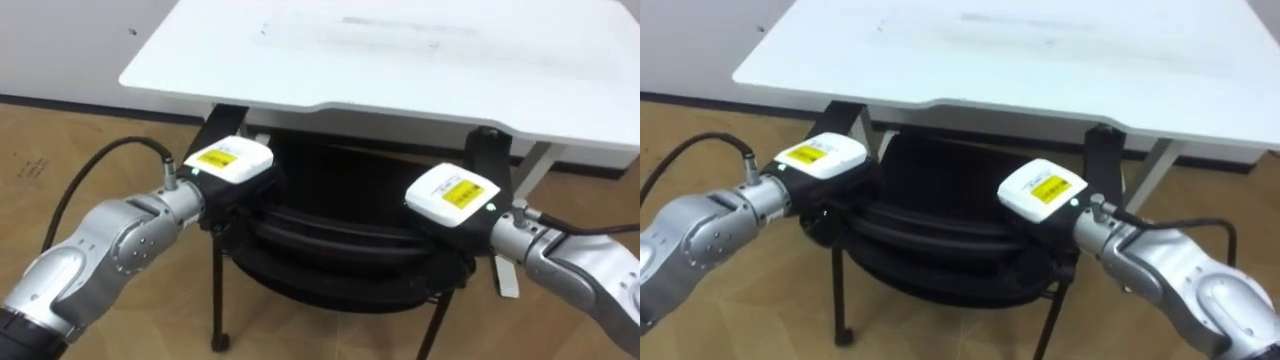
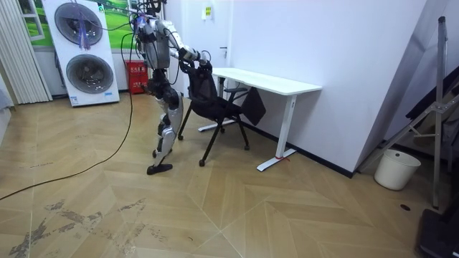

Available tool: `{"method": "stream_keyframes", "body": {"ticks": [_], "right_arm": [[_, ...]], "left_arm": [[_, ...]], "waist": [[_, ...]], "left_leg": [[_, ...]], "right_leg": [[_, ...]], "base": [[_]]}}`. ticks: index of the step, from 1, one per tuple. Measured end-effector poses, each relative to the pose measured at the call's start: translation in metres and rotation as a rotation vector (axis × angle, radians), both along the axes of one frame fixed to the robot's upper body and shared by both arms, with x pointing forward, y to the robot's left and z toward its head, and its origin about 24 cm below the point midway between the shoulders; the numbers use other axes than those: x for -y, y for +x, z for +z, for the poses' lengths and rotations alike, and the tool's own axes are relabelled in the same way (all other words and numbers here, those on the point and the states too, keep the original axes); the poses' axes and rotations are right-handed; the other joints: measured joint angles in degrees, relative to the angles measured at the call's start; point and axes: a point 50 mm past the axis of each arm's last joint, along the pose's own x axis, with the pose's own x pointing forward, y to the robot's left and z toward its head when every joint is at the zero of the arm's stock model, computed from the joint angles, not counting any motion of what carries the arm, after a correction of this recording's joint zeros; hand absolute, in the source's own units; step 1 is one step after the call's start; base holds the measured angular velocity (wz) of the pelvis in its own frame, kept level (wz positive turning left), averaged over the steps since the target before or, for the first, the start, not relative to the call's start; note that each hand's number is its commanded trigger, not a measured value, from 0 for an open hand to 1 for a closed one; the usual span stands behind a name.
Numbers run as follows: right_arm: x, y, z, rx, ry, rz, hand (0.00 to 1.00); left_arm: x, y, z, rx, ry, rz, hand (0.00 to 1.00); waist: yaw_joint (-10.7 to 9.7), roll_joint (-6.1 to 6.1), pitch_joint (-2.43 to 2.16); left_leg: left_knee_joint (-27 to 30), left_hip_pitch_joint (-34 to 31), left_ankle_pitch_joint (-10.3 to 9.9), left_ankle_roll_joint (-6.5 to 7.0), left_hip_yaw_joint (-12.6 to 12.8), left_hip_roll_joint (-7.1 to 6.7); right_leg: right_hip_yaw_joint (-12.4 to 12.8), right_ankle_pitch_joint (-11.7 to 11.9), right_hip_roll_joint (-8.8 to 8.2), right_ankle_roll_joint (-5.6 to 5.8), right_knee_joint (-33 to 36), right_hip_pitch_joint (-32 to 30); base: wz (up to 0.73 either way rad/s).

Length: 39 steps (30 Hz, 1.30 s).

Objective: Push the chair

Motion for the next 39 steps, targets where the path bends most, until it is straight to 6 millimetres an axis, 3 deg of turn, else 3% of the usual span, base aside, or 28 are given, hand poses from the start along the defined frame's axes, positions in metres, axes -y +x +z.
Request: {"method": "stream_keyframes", "body": {"ticks": [1,3,4,7,12,15,17,18,19,21,23,25,31,34,37,39], "right_arm": [[0.001,0.000,0.000,0.002,0.000,-0.001,1.00],[0.002,-0.003,-0.003,0.003,0.012,-0.008,1.00],[0.001,-0.003,-0.002,0.004,0.013,-0.004,1.00],[-0.002,-0.004,0.004,0.030,-0.002,0.017,1.00],[-0.003,-0.003,0.008,0.032,-0.016,0.021,1.00],[-0.003,-0.003,0.009,0.038,-0.016,0.020,1.00],[-0.003,-0.003,0.010,0.043,-0.016,0.023,1.00],[-0.004,-0.002,0.011,0.050,-0.013,0.020,1.00],[-0.005,-0.002,0.011,0.063,-0.007,0.018,1.00],[-0.006,-0.001,0.012,0.075,0.006,0.015,1.00],[-0.007,-0.001,0.012,0.086,0.011,0.015,1.00],[-0.007,0.000,0.012,0.097,0.012,0.010,1.00],[-0.007,0.001,0.014,0.114,0.021,0.003,1.00],[-0.009,-0.001,0.010,0.105,0.027,0.003,1.00],[-0.008,-0.003,0.008,0.092,0.018,0.004,1.00],[-0.007,-0.005,0.005,0.082,0.017,-0.001,1.00]], "left_arm": [[0.001,0.000,0.001,0.003,-0.002,-0.002,1.00],[-0.001,-0.003,0.000,-0.010,-0.008,-0.008,1.00],[-0.002,-0.004,0.001,-0.009,-0.006,-0.008,1.00],[-0.004,-0.005,0.007,-0.012,0.017,-0.019,1.00],[-0.003,-0.005,0.009,-0.032,0.029,-0.027,1.00],[-0.003,-0.005,0.012,-0.032,0.035,-0.033,1.00],[-0.003,-0.006,0.014,-0.030,0.040,-0.038,1.00],[-0.003,-0.006,0.014,-0.028,0.039,-0.037,1.00],[-0.004,-0.006,0.014,-0.026,0.039,-0.030,1.00],[-0.006,-0.005,0.015,-0.021,0.039,-0.022,1.00],[-0.008,-0.005,0.016,-0.015,0.042,-0.016,1.00],[-0.007,-0.004,0.018,0.000,0.044,-0.013,1.00],[-0.006,-0.003,0.022,0.021,0.051,-0.009,1.00],[-0.006,-0.007,0.022,0.029,0.069,-0.007,1.00],[-0.004,-0.008,0.020,0.024,0.073,-0.003,1.00],[-0.003,-0.010,0.016,0.015,0.069,0.001,1.00]], "waist": [[0.27,-0.02,0.01],[3.20,0.46,-0.31],[3.43,0.20,-0.52],[3.01,0.22,-0.52],[2.49,0.36,-0.35],[2.51,0.50,-0.19],[2.94,0.54,-0.17],[3.65,0.91,0.10],[4.51,1.21,0.31],[5.19,1.44,0.48],[6.24,1.60,0.55],[6.79,1.73,0.54],[7.48,2.21,0.32],[7.02,2.41,0.21],[5.40,3.41,0.02],[4.22,4.11,-0.30]], "left_leg": [[-3.12,-0.30,1.02,0.81,-0.01,-1.16],[-9.50,0.00,9.63,4.75,0.77,-2.95],[-9.98,1.13,9.45,5.09,1.13,-3.24],[-10.18,1.52,8.89,6.06,2.84,-3.66],[-11.05,2.93,7.80,6.92,4.33,-4.87],[-10.09,3.10,6.04,7.57,5.83,-4.58],[-9.73,3.38,5.35,8.08,7.51,-4.31],[-9.68,3.87,4.80,8.47,9.13,-3.82],[-9.78,4.44,4.27,8.72,10.80,-3.37],[-10.03,5.09,3.54,9.31,13.09,-3.08],[-10.36,5.69,2.83,9.77,15.55,-2.41],[-11.30,6.10,2.18,10.62,18.22,-1.86],[-14.14,7.31,1.79,12.19,23.83,-1.60],[-16.48,8.70,2.13,12.80,26.10,-1.47],[-17.60,9.21,2.51,13.40,25.95,-1.43],[-18.36,9.50,2.77,12.57,25.48,-1.44]], "right_leg": [[0.65,0.02,-0.04,-0.01,-0.04,-0.07],[3.72,-0.26,0.53,0.15,-0.34,0.82],[5.38,-0.25,0.34,0.77,-1.37,1.12],[8.92,0.07,-0.42,1.42,-2.93,0.73],[11.39,-0.48,-2.07,2.81,-1.87,0.77],[11.49,-0.95,-2.85,3.91,1.87,-0.82],[11.01,-1.27,-3.94,4.91,5.53,-2.76],[10.21,-1.10,-4.75,5.94,7.34,-3.75],[8.05,-0.78,-5.92,6.83,8.37,-4.49],[5.20,-0.68,-7.55,7.07,8.73,-4.87],[4.71,-0.15,-8.33,8.05,8.61,-5.52],[1.28,0.62,-9.67,9.28,7.08,-5.60],[-4.40,2.64,-11.40,10.28,2.33,-5.61],[-4.39,5.04,-11.27,10.22,0.08,-5.61],[-4.10,6.68,-9.83,9.32,-2.59,-5.81],[-3.08,7.85,-8.37,8.29,-4.62,-5.76]], "base": [[-0.39],[-0.80],[-0.54],[-0.24],[-0.18],[-0.22],[-0.43],[-0.83],[-0.77],[-0.74],[-0.71],[-0.61],[-0.57],[-0.44],[-0.03],[0.07]]}}
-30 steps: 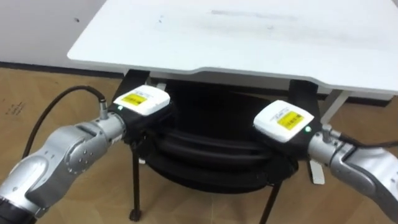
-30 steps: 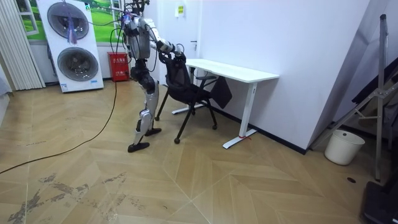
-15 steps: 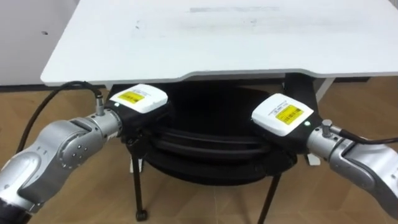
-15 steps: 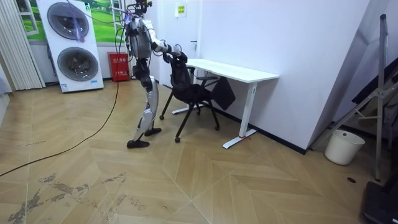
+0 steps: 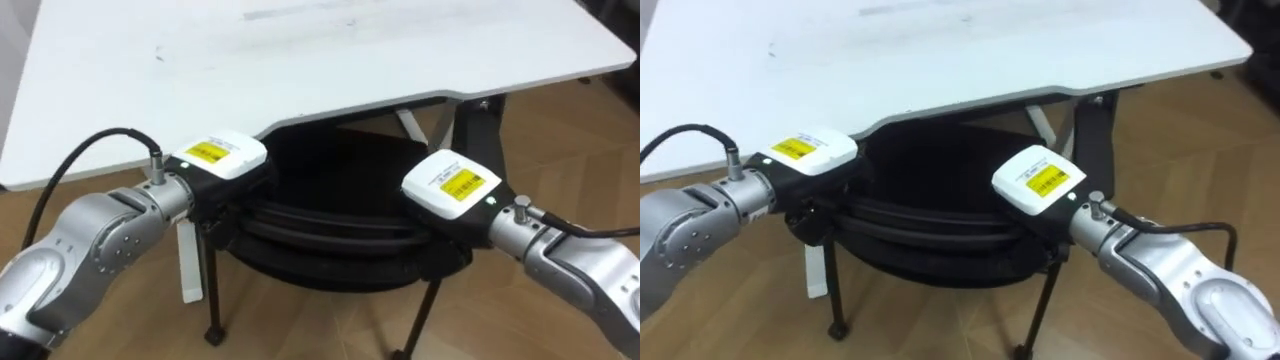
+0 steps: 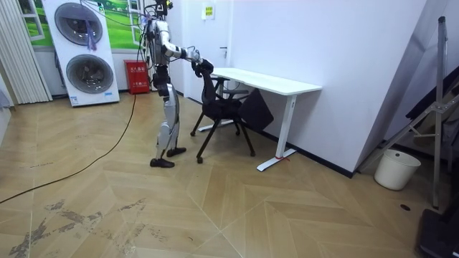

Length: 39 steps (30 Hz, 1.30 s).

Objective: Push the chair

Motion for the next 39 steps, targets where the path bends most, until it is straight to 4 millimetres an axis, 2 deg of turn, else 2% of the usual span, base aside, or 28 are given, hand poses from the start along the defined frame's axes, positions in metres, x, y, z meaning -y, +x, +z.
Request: {"method": "stream_keyframes", "body": {"ticks": [1,2,3,4,5,6,7,8,9,10,12,15,16,17,18,19,21,25,31,37,39], "right_arm": [[0.000,-0.002,-0.002,-0.009,0.002,-0.001,1.00],[0.000,-0.002,-0.003,-0.012,0.002,-0.002,1.00],[0.000,-0.002,-0.002,-0.010,-0.001,0.008,1.00],[0.000,-0.002,0.000,-0.006,0.010,0.010,1.00],[0.001,-0.001,-0.001,-0.010,0.013,0.002,1.00],[0.002,-0.002,-0.004,-0.035,0.001,-0.004,1.00],[0.002,-0.003,-0.005,-0.054,-0.016,0.010,1.00],[0.001,-0.004,-0.006,-0.062,-0.020,0.017,1.00],[0.000,-0.005,-0.005,-0.069,-0.024,0.031,1.00],[-0.001,-0.006,-0.005,-0.069,-0.024,0.038,1.00],[-0.002,-0.006,-0.005,-0.077,-0.024,0.037,1.00],[-0.002,-0.006,-0.006,-0.088,-0.033,0.038,1.00],[-0.002,-0.006,-0.006,-0.095,-0.039,0.041,1.00],[-0.003,-0.006,-0.006,-0.098,-0.043,0.043,1.00],[-0.003,-0.006,-0.006,-0.104,-0.047,0.044,1.00],[-0.003,-0.006,-0.006,-0.105,-0.047,0.043,1.00],[-0.002,-0.006,-0.006,-0.109,-0.052,0.043,1.00],[-0.002,-0.006,-0.005,-0.110,-0.044,0.043,1.00],[-0.005,-0.007,0.001,-0.111,-0.076,0.055,1.00],[-0.006,-0.009,0.005,-0.113,-0.098,0.069,1.00],[-0.007,-0.009,0.004,-0.120,-0.100,0.068,1.00]], "left_arm": [[0.000,-0.001,-0.002,-0.007,-0.002,0.001,1.00],[0.000,-0.002,-0.003,-0.006,-0.002,0.003,1.00],[0.000,-0.003,-0.001,0.001,0.006,-0.004,1.00],[-0.001,-0.004,0.003,0.005,0.011,-0.014,1.00],[-0.001,-0.004,0.003,0.003,0.008,-0.013,1.00],[0.003,-0.005,-0.001,-0.005,0.015,-0.010,1.00],[0.005,-0.005,-0.003,-0.010,0.016,-0.013,1.00],[0.005,-0.006,-0.004,-0.014,0.019,-0.016,1.00],[0.004,-0.006,-0.004,-0.018,0.031,-0.019,1.00],[0.003,-0.006,-0.004,-0.016,0.037,-0.022,1.00],[0.003,-0.006,-0.004,-0.019,0.041,-0.021,1.00],[0.003,-0.007,-0.004,-0.019,0.040,-0.025,1.00],[0.004,-0.007,-0.005,-0.022,0.038,-0.025,1.00],[0.004,-0.008,-0.006,-0.022,0.036,-0.024,1.00],[0.004,-0.008,-0.006,-0.021,0.033,-0.023,1.00],[0.003,-0.008,-0.006,-0.017,0.031,-0.025,1.00],[0.004,-0.009,-0.007,-0.017,0.025,-0.027,1.00],[0.002,-0.011,-0.009,-0.014,0.019,-0.027,1.00],[0.002,-0.011,-0.007,-0.009,0.015,-0.031,1.00],[0.002,-0.011,-0.006,-0.004,0.014,-0.036,1.00],[0.002,-0.011,-0.006,-0.005,0.013,-0.036,1.00]], "waist": [[-0.23,0.01,-0.02],[-0.56,-0.18,-0.03],[-1.16,-1.13,0.26],[-0.99,-0.42,0.28],[-0.92,0.27,0.23],[-1.40,0.08,0.12],[-1.44,-0.68,0.48],[-1.53,-1.05,0.59],[-1.90,-1.59,0.76],[-2.64,-1.56,0.74],[-2.60,-1.69,0.78],[-2.61,-2.36,0.75],[-2.82,-2.43,0.76],[-2.88,-2.43,0.76],[-2.71,-2.48,0.80],[-2.77,-2.90,1.01],[-3.10,-3.07,1.09],[-3.17,-3.07,1.09],[-3.59,-3.15,1.04],[-3.04,-3.30,0.96],[-2.75,-3.75,1.00]], "left_leg": [[-1.10,0.45,0.58,-3.90,-0.47,-0.55],[-1.66,0.43,0.92,-8.65,-1.77,-1.15],[3.87,-1.48,-0.61,-10.42,-7.04,-0.74],[11.43,-3.95,-5.15,-7.90,-11.71,1.52],[13.22,-4.25,-6.24,-6.78,-12.75,1.96],[12.10,-2.96,-6.38,-6.90,-13.31,1.46],[8.19,-0.94,-4.74,-8.69,-13.39,0.32],[5.64,0.21,-3.48,-10.08,-13.56,-0.40],[1.21,2.23,-1.11,-11.14,-13.65,-1.42],[0.40,2.61,-0.16,-8.94,-13.82,-1.63],[0.44,2.79,-0.08,-8.37,-14.41,-1.59],[0.40,2.67,0.38,-7.58,-15.28,-1.57],[0.67,2.67,0.73,-6.70,-16.00,-1.53],[1.09,2.64,0.80,-5.76,-16.41,-1.44],[1.01,2.67,1.22,-2.74,-16.75,-1.07],[0.66,2.65,1.34,-2.84,-17.31,-1.01],[0.58,2.68,1.55,-3.15,-18.27,-1.11],[-0.84,3.27,2.20,-3.75,-18.67,-1.21],[-2.05,3.39,3.00,-3.92,-19.61,-1.81],[-2.94,3.84,3.54,-4.08,-20.09,-2.08],[-3.40,4.39,3.67,-4.25,-20.08,-2.12]], "right_leg": [[1.18,1.32,0.64,-1.25,-2.19,0.38],[1.66,2.65,0.24,-2.74,-3.77,0.45],[1.85,4.73,-1.40,-1.58,-4.27,0.02],[2.37,3.45,-0.68,3.17,-1.26,-0.48],[2.41,2.54,0.23,3.39,-0.18,-0.59],[2.66,2.26,0.98,2.18,-0.66,-0.07],[2.56,2.89,1.25,0.93,-3.08,0.35],[2.63,3.67,1.47,0.01,-4.46,0.58],[2.16,6.08,1.51,-1.75,-6.85,0.62],[2.13,7.15,1.68,-0.98,-6.77,0.78],[2.31,7.48,2.58,-0.55,-7.25,1.25],[1.72,7.34,2.83,0.27,-7.53,1.63],[1.38,7.29,3.18,0.32,-7.61,2.23],[1.10,7.14,3.39,0.21,-7.57,2.34],[0.94,6.78,3.68,-0.16,-7.32,2.42],[0.30,6.56,4.12,-0.49,-7.33,2.73],[0.06,6.25,4.35,-0.76,-7.47,3.38],[-0.20,6.03,4.43,-1.05,-7.52,3.57],[-0.02,5.59,4.38,-1.19,-8.03,3.50],[-0.27,5.60,4.36,-1.23,-8.46,3.98],[-0.23,5.51,4.30,-1.31,-8.38,4.25]], "base": [[0.05],[0.00],[-0.15],[-0.20],[-0.09],[0.14],[0.21],[0.15],[0.21],[0.15],[0.08],[0.15],[0.23],[0.21],[0.18],[0.20],[0.25],[0.05],[0.08],[0.05],[0.00]]}}
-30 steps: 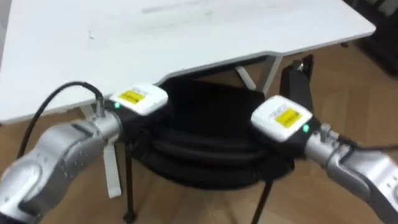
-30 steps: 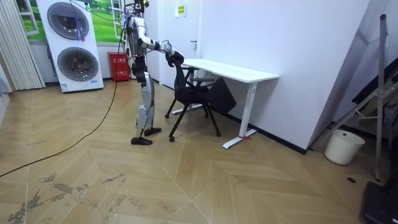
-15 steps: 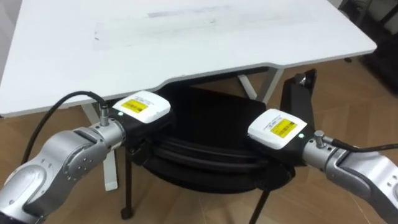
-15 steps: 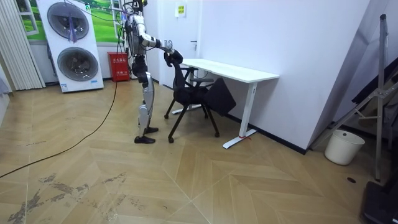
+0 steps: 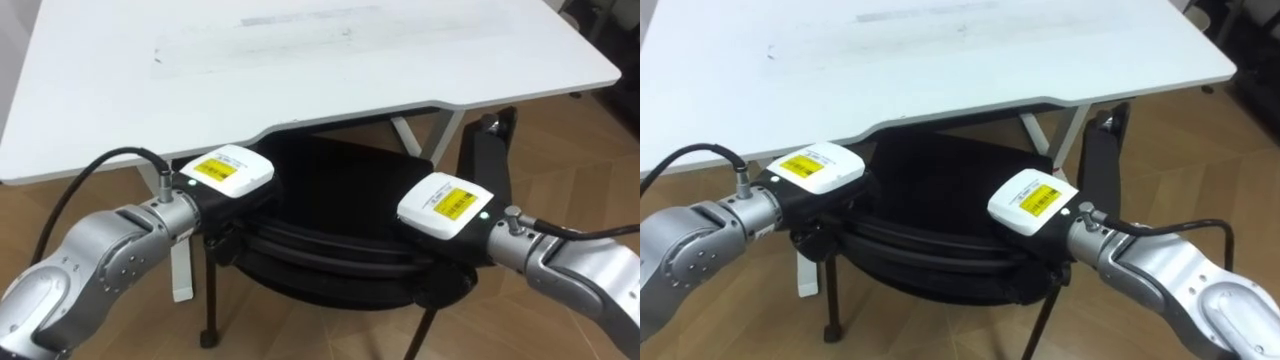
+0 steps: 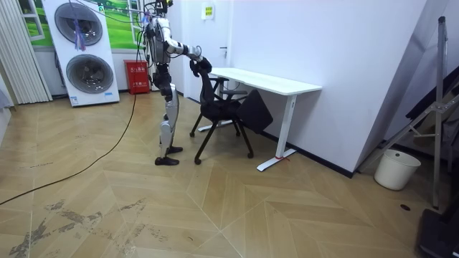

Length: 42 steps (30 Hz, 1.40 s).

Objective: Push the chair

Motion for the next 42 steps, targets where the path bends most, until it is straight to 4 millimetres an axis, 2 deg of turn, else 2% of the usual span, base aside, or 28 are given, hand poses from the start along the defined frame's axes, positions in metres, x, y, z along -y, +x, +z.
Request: {"method": "stream_keyframes", "body": {"ticks": [9,10,12,14,15,16,17,18,23,26,28,34,42], "right_arm": [[0.000,-0.001,0.000,-0.036,-0.010,-0.009,1.00],[0.000,-0.001,0.000,-0.040,-0.010,-0.011,0.92],[0.001,0.000,0.000,-0.040,-0.007,-0.014,0.88],[0.001,0.000,0.001,-0.043,-0.004,-0.016,0.56],[0.002,0.000,0.001,-0.046,0.001,-0.020,0.18],[0.002,0.000,0.003,-0.047,0.008,-0.024,0.00],[0.002,0.001,0.003,-0.047,0.012,-0.026,0.00],[0.004,0.002,0.006,-0.046,0.024,-0.033,0.00],[0.000,0.002,0.022,-0.039,0.139,-0.033,0.00],[0.002,0.004,0.038,-0.001,0.214,-0.054,0.00],[0.002,0.005,0.041,0.007,0.232,-0.068,0.00],[0.002,0.007,0.048,0.061,0.297,-0.090,0.00],[0.003,0.011,0.055,0.104,0.325,-0.113,0.00]], "left_arm": [[-0.001,-0.004,-0.004,-0.006,-0.011,-0.008,1.00],[-0.001,-0.004,-0.004,-0.008,-0.012,-0.007,1.00],[-0.001,-0.005,-0.004,-0.009,-0.016,-0.004,1.00],[-0.001,-0.006,-0.005,-0.010,-0.018,-0.005,1.00],[-0.001,-0.006,-0.005,-0.010,-0.019,-0.007,0.88],[-0.001,-0.006,-0.005,-0.010,-0.019,-0.008,0.70],[0.000,-0.006,-0.005,-0.009,-0.019,-0.009,0.08],[0.000,-0.006,-0.004,-0.008,-0.019,-0.010,0.00],[0.000,-0.006,-0.004,-0.011,-0.020,-0.010,0.00],[0.008,-0.009,0.006,0.027,-0.037,-0.040,0.00],[0.011,-0.011,0.010,0.032,-0.065,-0.054,0.00],[0.013,-0.013,0.005,0.008,-0.101,-0.034,0.00],[0.014,-0.013,0.010,0.022,-0.115,-0.027,0.00]], "waist": [[0.13,-1.59,-0.17],[0.01,-1.62,-0.19],[-0.11,-1.60,-0.19],[-0.15,-1.60,-0.19],[-0.17,-1.59,-0.19],[-0.32,-1.58,-0.20],[-0.38,-1.57,-0.20],[-0.39,-1.54,-0.21],[-0.32,-1.19,-0.33],[0.14,-0.94,-0.45],[0.30,-0.80,-0.43],[0.32,0.20,-0.97],[0.30,0.17,-0.94]], "left_leg": [[-0.31,0.93,0.07,-0.10,-0.10,-0.01],[-0.28,1.02,0.06,-0.11,-0.16,-0.01],[-0.27,0.95,0.06,-0.11,-0.34,-0.05],[-0.27,0.94,0.06,-0.13,-0.52,-0.05],[-0.25,0.92,0.08,-0.16,-0.68,-0.05],[-0.23,0.83,0.11,-0.21,-1.01,-0.09],[-0.23,0.77,0.13,-0.23,-1.16,-0.11],[-0.22,0.70,0.15,-0.26,-1.25,-0.11],[-0.33,0.88,0.17,-0.31,-1.27,-0.10],[-0.53,1.34,0.17,-0.31,-1.28,-0.11],[-0.94,2.34,0.19,-0.34,-1.28,-0.15],[-1.68,3.48,0.20,-0.43,-1.30,-0.17],[-1.53,3.39,0.33,-0.61,-1.33,-0.05]], "right_leg": [[0.02,-0.11,0.06,-0.03,-0.12,0.94],[0.00,-0.11,0.07,-0.04,-0.17,1.03],[-0.01,-0.11,0.09,-0.04,-0.16,0.98],[-0.02,-0.11,0.15,-0.04,-0.15,1.01],[-0.05,-0.11,0.17,-0.04,-0.15,0.96],[-0.08,-0.11,0.19,-0.04,-0.12,0.90],[-0.08,-0.11,0.21,-0.04,-0.12,0.88],[-0.06,-0.11,0.24,-0.04,-0.13,0.79],[-0.18,-0.11,0.26,-0.04,-0.23,0.88],[-0.33,-0.11,0.23,-0.04,-0.17,1.23],[-0.48,-0.11,0.19,-0.04,-0.18,2.00],[-0.74,-0.11,0.18,-0.03,-0.22,2.92],[-0.83,-0.13,0.25,-0.05,-0.20,2.87]], "base": [[0.00],[0.00],[0.00],[0.02],[0.09],[0.11],[0.11],[0.06],[0.00],[0.00],[0.00],[-0.01],[0.00]]}}
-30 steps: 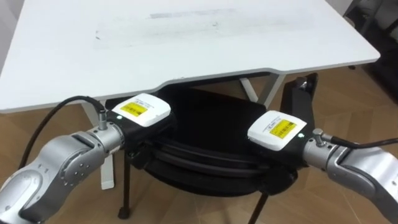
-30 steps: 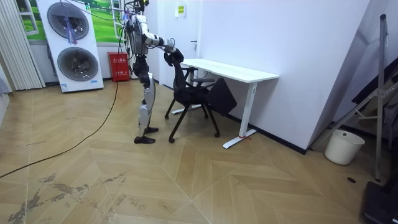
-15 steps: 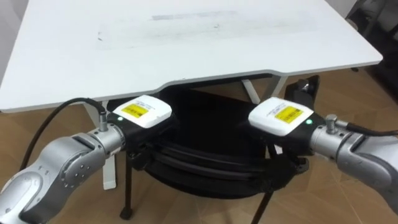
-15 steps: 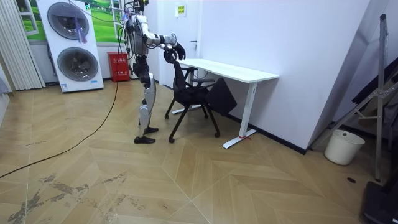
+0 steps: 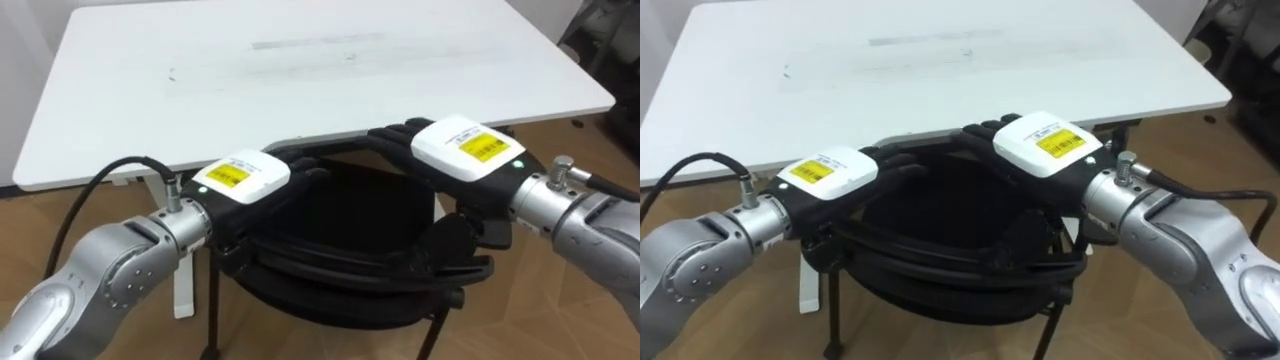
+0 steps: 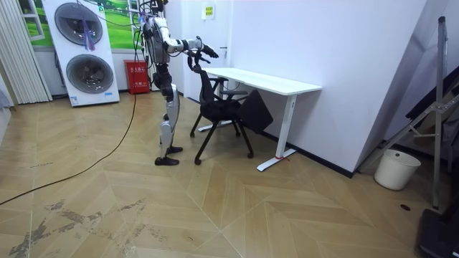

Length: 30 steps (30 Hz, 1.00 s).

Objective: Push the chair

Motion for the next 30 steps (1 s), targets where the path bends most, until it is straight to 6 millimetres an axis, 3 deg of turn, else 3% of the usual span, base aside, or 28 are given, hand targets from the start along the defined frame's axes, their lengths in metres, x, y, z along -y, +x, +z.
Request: {"method": "stream_keyframes", "body": {"ticks": [3,11,14,15,16,19,22,25,28,30], "right_arm": [[0.001,0.004,0.006,0.029,0.037,-0.030,0.00],[0.008,0.012,0.032,0.188,0.162,-0.056,0.00],[0.024,0.014,0.062,0.348,0.185,-0.086,0.00],[0.032,0.014,0.080,0.435,0.204,-0.096,0.00],[0.036,0.014,0.090,0.487,0.207,-0.105,0.00],[0.068,-0.004,0.151,0.785,0.162,-0.158,0.00],[0.100,-0.023,0.188,0.960,0.092,-0.247,0.00],[0.131,-0.039,0.209,1.096,0.099,-0.363,0.00],[0.152,-0.053,0.209,1.172,0.120,-0.465,0.00],[0.167,-0.062,0.211,1.244,0.150,-0.529,0.00]], "left_arm": [[-0.004,0.002,0.005,0.017,0.000,0.015,0.00],[-0.013,0.004,0.019,0.083,0.005,0.010,0.00],[-0.020,0.009,0.053,0.233,0.051,-0.029,0.00],[-0.028,0.013,0.084,0.381,0.018,-0.011,0.00],[-0.033,0.015,0.101,0.467,0.008,0.006,0.00],[-0.072,-0.006,0.196,0.957,0.022,0.110,0.00],[-0.100,-0.030,0.236,1.201,0.052,0.201,0.00],[-0.130,-0.051,0.253,1.348,0.025,0.307,0.00],[-0.161,-0.065,0.245,1.385,0.022,0.446,0.00],[-0.198,-0.073,0.234,1.381,0.026,0.612,0.00]], "waist": [[-0.07,0.01,0.06],[0.52,0.98,0.78],[1.20,1.14,0.73],[1.24,1.14,0.73],[1.17,1.14,0.73],[-0.15,1.55,0.53],[-0.22,2.24,-0.07],[-1.71,2.48,-0.28],[-1.91,2.98,-0.66],[-3.47,3.37,-0.90]], "left_leg": [[0.02,-0.06,-0.02,0.00,0.00,-0.02],[0.36,-0.10,0.02,-0.01,0.15,-0.02],[0.55,-0.84,0.06,-0.08,0.01,0.01],[0.41,-1.02,0.16,-0.10,0.08,0.01],[0.36,-1.06,0.17,-0.09,0.13,0.01],[-0.19,-0.26,-0.02,-0.05,0.61,0.00],[-1.61,0.94,-0.18,-0.08,1.68,0.02],[-2.01,1.48,-0.38,-0.25,2.08,0.17],[-1.85,2.09,-1.13,-0.55,3.35,0.65],[-1.75,2.46,-1.35,-0.76,3.47,0.87]], "right_leg": [[-0.08,0.00,0.03,0.00,-0.02,0.00],[0.00,0.28,0.14,-0.36,-0.93,0.28],[0.26,0.29,0.26,-0.40,-0.98,-0.30],[0.70,0.30,0.33,-0.42,-1.02,-0.59],[0.79,0.31,0.32,-0.43,-1.01,-0.67],[1.69,0.32,0.23,-0.40,-0.97,-0.32],[3.01,0.30,0.21,-0.37,-1.00,-0.17],[3.50,0.30,0.33,-0.35,-1.04,0.02],[4.63,0.28,0.66,-0.32,-1.04,0.17],[4.59,0.23,0.85,-0.26,-0.99,0.57]], "base": [[0.00],[0.00],[0.01],[-0.03],[0.00],[-0.07],[-0.16],[-0.07],[-0.24],[-0.09]]}}
